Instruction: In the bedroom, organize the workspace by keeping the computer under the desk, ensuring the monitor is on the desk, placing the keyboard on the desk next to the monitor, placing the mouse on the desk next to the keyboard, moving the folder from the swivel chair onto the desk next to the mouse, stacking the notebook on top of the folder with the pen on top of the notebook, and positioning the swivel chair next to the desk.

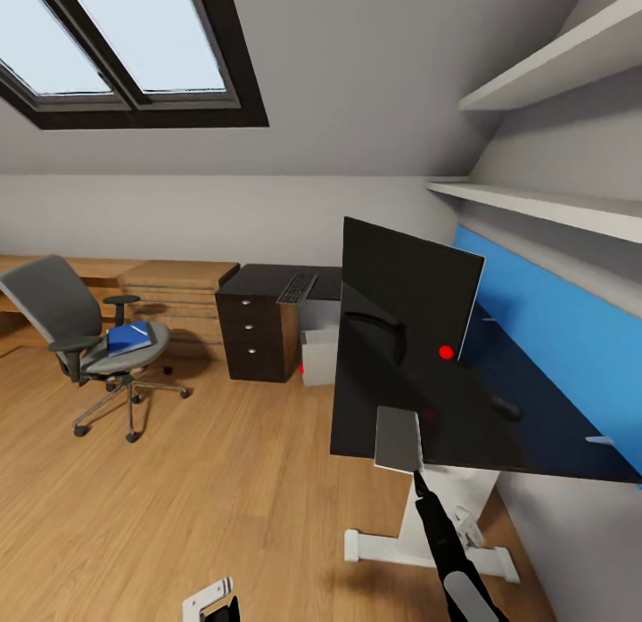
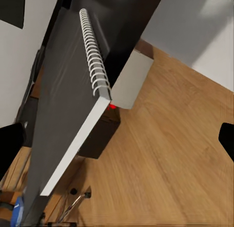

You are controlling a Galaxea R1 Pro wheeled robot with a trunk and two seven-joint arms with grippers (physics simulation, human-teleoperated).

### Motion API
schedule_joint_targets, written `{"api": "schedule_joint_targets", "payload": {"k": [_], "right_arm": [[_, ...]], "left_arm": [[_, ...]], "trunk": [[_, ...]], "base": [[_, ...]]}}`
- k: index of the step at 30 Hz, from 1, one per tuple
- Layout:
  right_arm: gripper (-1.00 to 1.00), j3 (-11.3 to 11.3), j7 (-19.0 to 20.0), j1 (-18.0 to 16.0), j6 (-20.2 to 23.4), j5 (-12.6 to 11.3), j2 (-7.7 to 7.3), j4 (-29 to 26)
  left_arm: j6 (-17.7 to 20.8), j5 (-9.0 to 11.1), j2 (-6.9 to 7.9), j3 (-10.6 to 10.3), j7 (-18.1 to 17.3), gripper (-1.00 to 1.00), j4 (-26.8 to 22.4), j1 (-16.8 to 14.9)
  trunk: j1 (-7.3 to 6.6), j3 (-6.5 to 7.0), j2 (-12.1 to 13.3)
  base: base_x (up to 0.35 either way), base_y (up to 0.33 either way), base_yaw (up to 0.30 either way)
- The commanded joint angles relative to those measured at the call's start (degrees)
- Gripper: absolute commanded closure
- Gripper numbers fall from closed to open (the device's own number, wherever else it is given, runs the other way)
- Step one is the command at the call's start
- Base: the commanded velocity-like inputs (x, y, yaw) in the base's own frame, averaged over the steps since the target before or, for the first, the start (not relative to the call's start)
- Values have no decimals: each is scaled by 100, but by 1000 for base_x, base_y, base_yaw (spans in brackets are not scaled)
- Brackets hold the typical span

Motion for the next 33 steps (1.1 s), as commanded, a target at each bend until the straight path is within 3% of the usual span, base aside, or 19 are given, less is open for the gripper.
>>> {"api": "schedule_joint_targets", "payload": {"k": [1,7,10,19,33], "right_arm": [[-100,36,76,-4,1,-60,3,6],[-100,420,273,-4,42,-66,12,4],[-100,479,298,-4,48,-66,14,4],[-100,511,311,-4,160,-59,16,2],[-100,513,317,-4,179,-59,15,4]], "left_arm": [[-40,60,7,-44,38,-100,0,-6],[-41,54,8,-36,25,-100,-3,-6],[-41,48,5,-39,12,-100,-6,-6],[-40,43,8,-44,26,-100,-3,-6],[-46,43,12,-45,-5,-100,2,-6]], "trunk": [[0,-6,-3],[0,-6,-3],[44,-42,-84],[241,-203,-444],[241,-203,-444]], "base": [[0,0,0],[0,0,0],[0,0,0],[0,0,0],[16,1,0]]}}
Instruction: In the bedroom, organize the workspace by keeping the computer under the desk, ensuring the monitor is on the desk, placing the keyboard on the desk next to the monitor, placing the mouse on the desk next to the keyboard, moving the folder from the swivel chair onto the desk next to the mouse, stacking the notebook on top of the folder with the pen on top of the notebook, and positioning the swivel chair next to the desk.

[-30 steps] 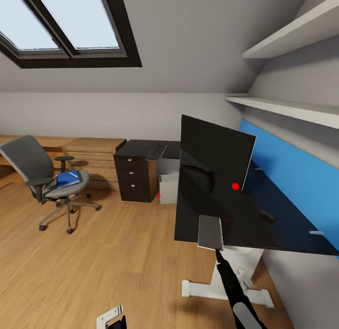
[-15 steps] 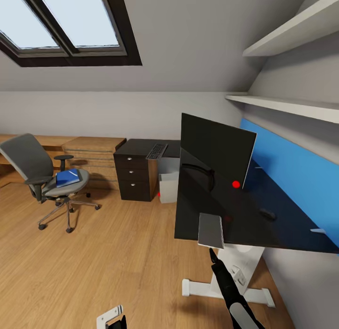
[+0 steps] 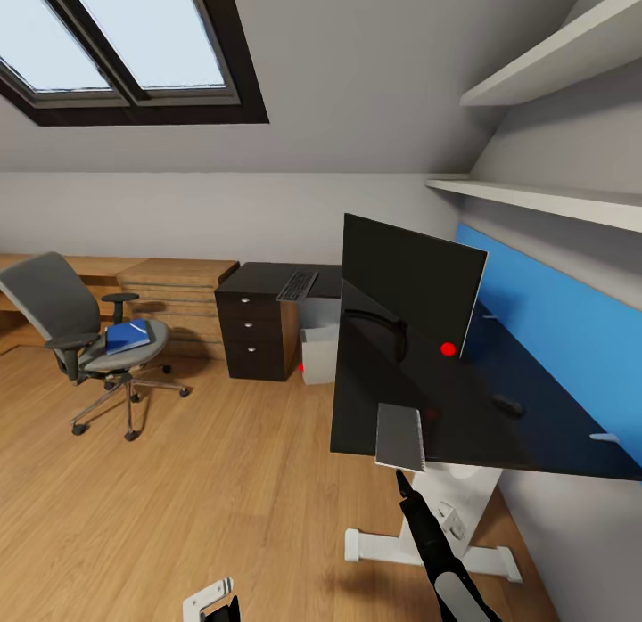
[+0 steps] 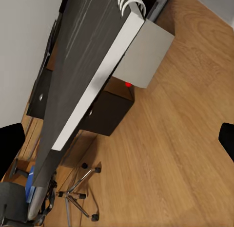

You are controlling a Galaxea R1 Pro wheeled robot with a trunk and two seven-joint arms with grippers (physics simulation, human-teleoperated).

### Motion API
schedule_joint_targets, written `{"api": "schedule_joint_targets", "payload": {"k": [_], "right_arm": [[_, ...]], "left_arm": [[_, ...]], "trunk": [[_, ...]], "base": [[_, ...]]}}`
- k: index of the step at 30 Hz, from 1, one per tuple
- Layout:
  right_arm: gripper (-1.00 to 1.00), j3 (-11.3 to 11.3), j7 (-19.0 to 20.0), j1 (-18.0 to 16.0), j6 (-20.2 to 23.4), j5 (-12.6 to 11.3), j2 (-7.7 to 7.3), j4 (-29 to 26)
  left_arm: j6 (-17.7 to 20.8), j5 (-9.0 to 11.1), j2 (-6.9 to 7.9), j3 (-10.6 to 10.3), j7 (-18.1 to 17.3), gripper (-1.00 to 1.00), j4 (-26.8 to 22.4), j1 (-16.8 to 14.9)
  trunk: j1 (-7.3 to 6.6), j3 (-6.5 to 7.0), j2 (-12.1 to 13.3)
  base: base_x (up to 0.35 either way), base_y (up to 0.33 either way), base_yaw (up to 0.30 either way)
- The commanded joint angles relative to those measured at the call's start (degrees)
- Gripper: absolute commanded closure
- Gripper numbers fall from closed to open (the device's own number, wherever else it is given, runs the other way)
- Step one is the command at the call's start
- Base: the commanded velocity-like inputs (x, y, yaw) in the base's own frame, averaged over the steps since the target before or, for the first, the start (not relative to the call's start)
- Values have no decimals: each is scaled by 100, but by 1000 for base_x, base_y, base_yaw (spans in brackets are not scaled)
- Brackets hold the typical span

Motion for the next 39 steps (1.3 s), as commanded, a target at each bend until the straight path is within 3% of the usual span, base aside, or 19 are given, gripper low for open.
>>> {"api": "schedule_joint_targets", "payload": {"k": [1,20,35,36,39], "right_arm": [[-100,30,22,-5,-32,-60,-4,7],[-100,30,17,-5,-32,-60,-20,5],[-100,15,18,-5,-23,-67,-29,-1],[100,15,17,-5,-23,-66,-29,-1],[100,13,15,-5,-23,-62,-30,-22]], "left_arm": [[-41,60,6,-47,38,-100,0,-6],[-38,54,31,-59,37,-100,4,-6],[-34,55,32,-61,40,-100,9,-6],[-34,56,32,-61,39,-100,9,-6],[-33,58,32,-61,43,-100,12,-6]], "trunk": [[1,-6,-3],[1,-6,-3],[1,-6,-3],[1,-6,-3],[1,-6,-3]], "base": [[191,38,0],[135,11,0],[20,0,0],[0,0,0],[0,0,0]]}}
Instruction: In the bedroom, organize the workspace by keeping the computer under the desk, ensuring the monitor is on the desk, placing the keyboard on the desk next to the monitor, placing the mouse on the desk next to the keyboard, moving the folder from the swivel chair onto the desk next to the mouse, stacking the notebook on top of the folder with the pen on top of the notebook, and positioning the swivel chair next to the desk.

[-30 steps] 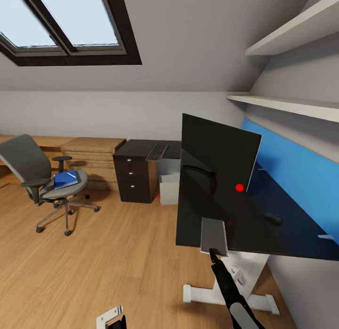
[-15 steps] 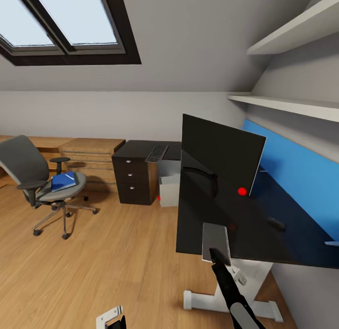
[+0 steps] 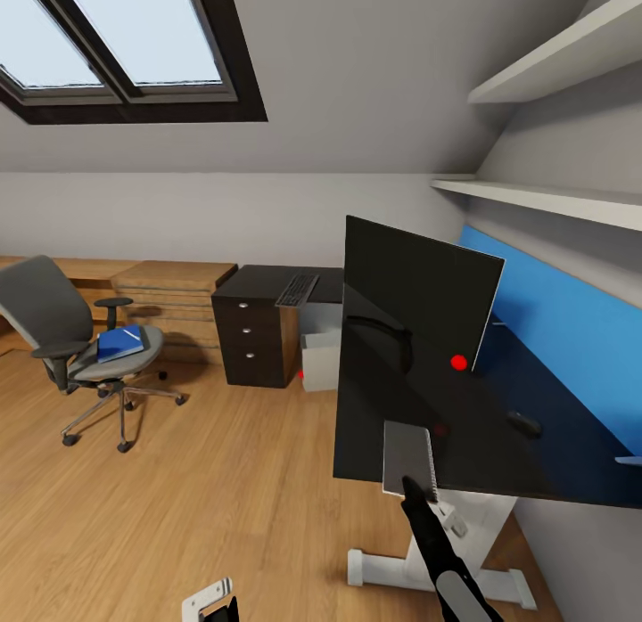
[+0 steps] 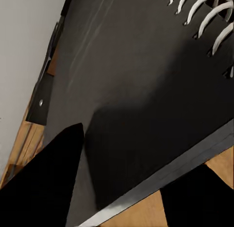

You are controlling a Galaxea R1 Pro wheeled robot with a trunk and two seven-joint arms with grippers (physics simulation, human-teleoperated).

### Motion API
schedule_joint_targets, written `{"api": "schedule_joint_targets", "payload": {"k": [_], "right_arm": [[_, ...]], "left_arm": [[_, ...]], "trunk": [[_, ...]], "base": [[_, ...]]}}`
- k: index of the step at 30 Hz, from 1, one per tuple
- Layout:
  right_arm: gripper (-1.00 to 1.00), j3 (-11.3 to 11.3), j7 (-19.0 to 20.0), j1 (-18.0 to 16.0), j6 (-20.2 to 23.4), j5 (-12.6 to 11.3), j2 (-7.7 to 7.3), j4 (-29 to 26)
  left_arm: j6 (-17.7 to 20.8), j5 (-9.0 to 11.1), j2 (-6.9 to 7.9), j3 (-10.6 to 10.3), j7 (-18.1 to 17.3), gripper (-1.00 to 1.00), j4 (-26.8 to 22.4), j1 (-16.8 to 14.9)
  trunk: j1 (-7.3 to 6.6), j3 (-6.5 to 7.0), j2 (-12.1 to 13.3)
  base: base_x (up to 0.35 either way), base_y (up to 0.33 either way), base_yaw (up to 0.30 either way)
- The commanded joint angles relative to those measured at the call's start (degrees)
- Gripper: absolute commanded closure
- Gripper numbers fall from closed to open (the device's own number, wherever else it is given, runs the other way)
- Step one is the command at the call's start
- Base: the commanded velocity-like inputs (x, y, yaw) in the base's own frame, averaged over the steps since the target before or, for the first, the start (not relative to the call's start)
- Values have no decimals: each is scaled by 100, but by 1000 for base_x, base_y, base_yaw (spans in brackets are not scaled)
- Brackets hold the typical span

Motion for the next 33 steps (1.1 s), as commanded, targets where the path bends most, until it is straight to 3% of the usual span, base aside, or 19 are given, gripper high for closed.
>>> {"api": "schedule_joint_targets", "payload": {"k": [1,16,26,33], "right_arm": [[100,23,10,-4,-19,-92,-5,6],[100,17,18,-4,-19,-91,-14,-9],[100,22,19,-4,-27,-91,-5,-49],[100,29,11,2,-41,-83,0,-575]], "left_arm": [[-39,56,6,-43,40,-100,-2,-6],[-37,56,5,-36,35,-100,0,-6],[-39,58,6,-35,51,-100,5,-6],[-39,68,6,-29,52,-100,11,-6]], "trunk": [[0,-6,-3],[0,-6,-3],[-220,173,398],[-373,299,679]], "base": [[0,0,0],[0,0,0],[0,0,0],[0,0,0]]}}
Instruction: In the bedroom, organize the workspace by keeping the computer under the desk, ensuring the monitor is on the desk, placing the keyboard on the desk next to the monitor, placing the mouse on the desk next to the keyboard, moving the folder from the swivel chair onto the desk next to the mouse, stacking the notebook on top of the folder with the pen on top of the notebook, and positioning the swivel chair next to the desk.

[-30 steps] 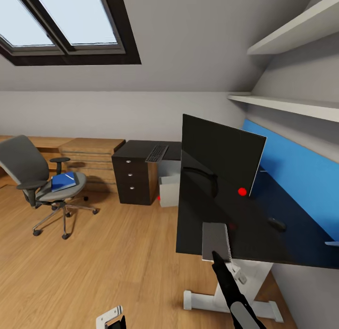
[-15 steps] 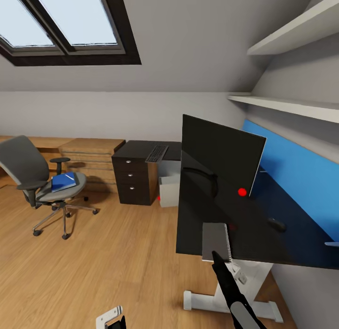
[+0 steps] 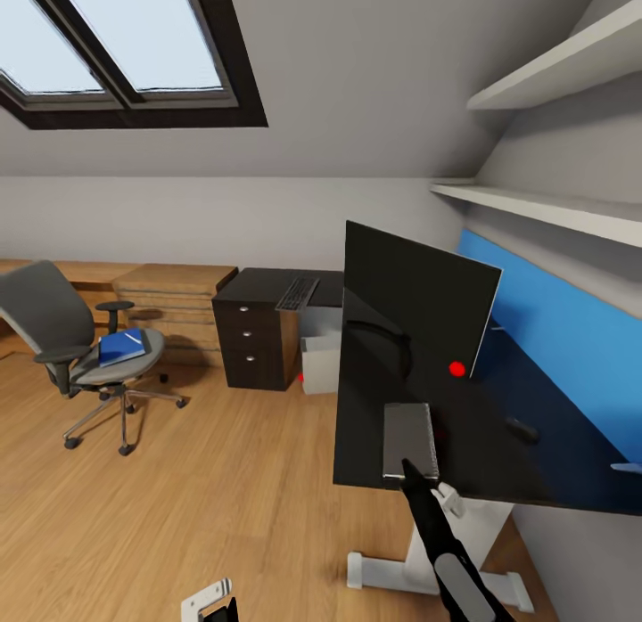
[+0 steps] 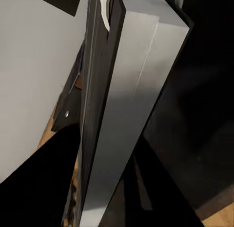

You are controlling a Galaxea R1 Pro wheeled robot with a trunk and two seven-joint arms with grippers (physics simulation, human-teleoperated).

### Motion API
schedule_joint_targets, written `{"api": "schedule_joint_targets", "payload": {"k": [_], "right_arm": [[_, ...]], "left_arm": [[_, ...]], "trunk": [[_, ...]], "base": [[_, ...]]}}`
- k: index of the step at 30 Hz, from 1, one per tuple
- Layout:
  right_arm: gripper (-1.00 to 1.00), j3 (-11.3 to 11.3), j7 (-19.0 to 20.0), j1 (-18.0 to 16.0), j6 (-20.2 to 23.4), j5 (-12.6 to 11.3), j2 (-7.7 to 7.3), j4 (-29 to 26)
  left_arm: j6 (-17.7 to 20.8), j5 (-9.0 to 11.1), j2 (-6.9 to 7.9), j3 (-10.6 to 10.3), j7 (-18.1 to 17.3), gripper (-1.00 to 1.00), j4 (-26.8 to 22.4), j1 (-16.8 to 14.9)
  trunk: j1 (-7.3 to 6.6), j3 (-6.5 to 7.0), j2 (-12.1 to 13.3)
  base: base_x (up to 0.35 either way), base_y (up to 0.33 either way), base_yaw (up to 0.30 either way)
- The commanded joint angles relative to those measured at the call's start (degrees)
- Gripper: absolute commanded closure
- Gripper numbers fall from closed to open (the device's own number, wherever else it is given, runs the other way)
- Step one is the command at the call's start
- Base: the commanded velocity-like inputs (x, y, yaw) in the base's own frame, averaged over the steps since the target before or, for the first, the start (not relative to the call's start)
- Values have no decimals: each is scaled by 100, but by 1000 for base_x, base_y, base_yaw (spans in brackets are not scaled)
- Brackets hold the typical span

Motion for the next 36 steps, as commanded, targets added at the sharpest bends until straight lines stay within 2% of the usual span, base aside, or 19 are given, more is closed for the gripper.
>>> {"api": "schedule_joint_targets", "payload": {"k": [1,4,5,9,14,15,16,23,36], "right_arm": [[100,24,21,-3,-24,-59,-3,-31],[100,83,20,0,-36,48,4,-133],[100,183,20,0,-41,166,13,-158],[100,535,31,0,-46,335,29,-178],[100,1124,27,3,-24,386,5,-277],[100,1488,21,2,-20,396,-14,-358],[100,1563,20,1,-20,395,-16,-372],[100,1631,12,1,-19,392,-6,-377],[100,1641,-3,1,-82,394,32,-329]], "left_arm": [[-38,58,6,-43,40,-100,0,-6],[-37,61,6,-41,40,-100,2,-6],[-36,62,6,-41,40,-100,4,-6],[-31,62,6,-41,40,-100,7,-6],[-30,63,6,-41,40,-100,7,-6],[-32,61,6,-45,40,-100,4,-6],[-35,53,6,-52,40,-100,4,-6],[-43,46,6,-65,40,-100,3,-6],[-47,45,6,-67,40,-100,5,-6]], "trunk": [[-23,12,38],[-88,66,159],[-110,84,199],[-198,156,359],[-220,174,399],[-220,174,399],[-220,174,399],[-220,174,399],[-220,174,399]], "base": [[0,0,0],[0,0,0],[0,0,0],[0,0,0],[0,0,0],[0,0,0],[0,0,0],[0,125,0],[1,291,0]]}}
